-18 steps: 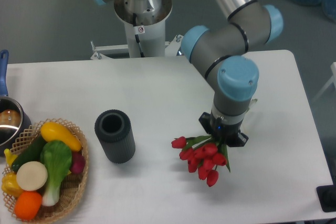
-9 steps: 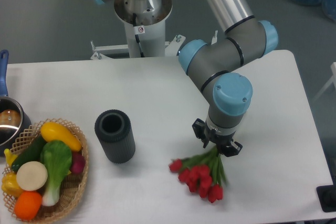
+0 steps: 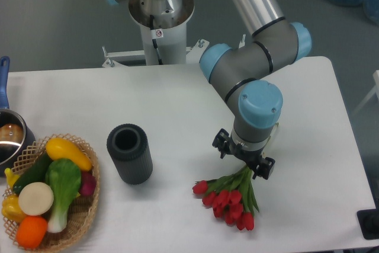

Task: Place the flowers on the table
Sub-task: 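Open the gripper to release the tulip stems, then raise the open gripper up away from the tulips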

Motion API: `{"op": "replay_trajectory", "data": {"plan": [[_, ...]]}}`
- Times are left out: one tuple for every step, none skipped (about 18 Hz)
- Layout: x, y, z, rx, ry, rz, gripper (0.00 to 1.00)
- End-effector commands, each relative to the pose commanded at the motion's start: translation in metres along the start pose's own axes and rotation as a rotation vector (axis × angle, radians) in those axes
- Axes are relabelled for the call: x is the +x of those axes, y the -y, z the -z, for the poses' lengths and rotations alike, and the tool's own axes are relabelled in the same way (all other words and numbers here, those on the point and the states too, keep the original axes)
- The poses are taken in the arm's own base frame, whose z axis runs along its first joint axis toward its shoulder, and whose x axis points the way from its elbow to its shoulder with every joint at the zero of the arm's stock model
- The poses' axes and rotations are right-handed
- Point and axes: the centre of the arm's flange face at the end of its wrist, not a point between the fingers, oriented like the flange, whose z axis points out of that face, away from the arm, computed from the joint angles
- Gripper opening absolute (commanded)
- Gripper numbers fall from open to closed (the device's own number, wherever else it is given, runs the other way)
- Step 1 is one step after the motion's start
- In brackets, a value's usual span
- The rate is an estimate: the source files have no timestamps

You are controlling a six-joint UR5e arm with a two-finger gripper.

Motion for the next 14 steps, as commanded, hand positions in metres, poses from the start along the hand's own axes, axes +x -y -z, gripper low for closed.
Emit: {"op": "replay_trajectory", "data": {"plan": [[0.002,-0.005,0.011,0.006,0.018,0.006,1.00],[0.006,-0.008,0.017,0.009,0.030,0.005,1.00],[0.009,-0.010,0.021,0.015,0.044,0.007,1.00],[0.008,-0.016,0.024,0.020,0.057,0.014,1.00],[0.006,-0.022,0.027,0.023,0.071,0.024,1.00],[0.007,-0.024,0.025,0.023,0.070,0.026,1.00],[0.008,-0.026,0.024,0.020,0.068,0.029,1.00],[0.007,-0.032,0.021,0.015,0.062,0.038,1.00],[0.006,-0.039,0.026,0.015,0.067,0.047,1.00],[0.008,-0.043,0.029,0.015,0.069,0.032,1.00],[0.009,-0.045,0.029,0.013,0.068,0.000,1.00],[0.008,-0.051,0.027,0.008,0.063,-0.035,1.00],[0.007,-0.056,0.025,0.005,0.059,-0.064,1.00],[0.009,-0.058,0.027,0.003,0.059,-0.075,1.00]]}}
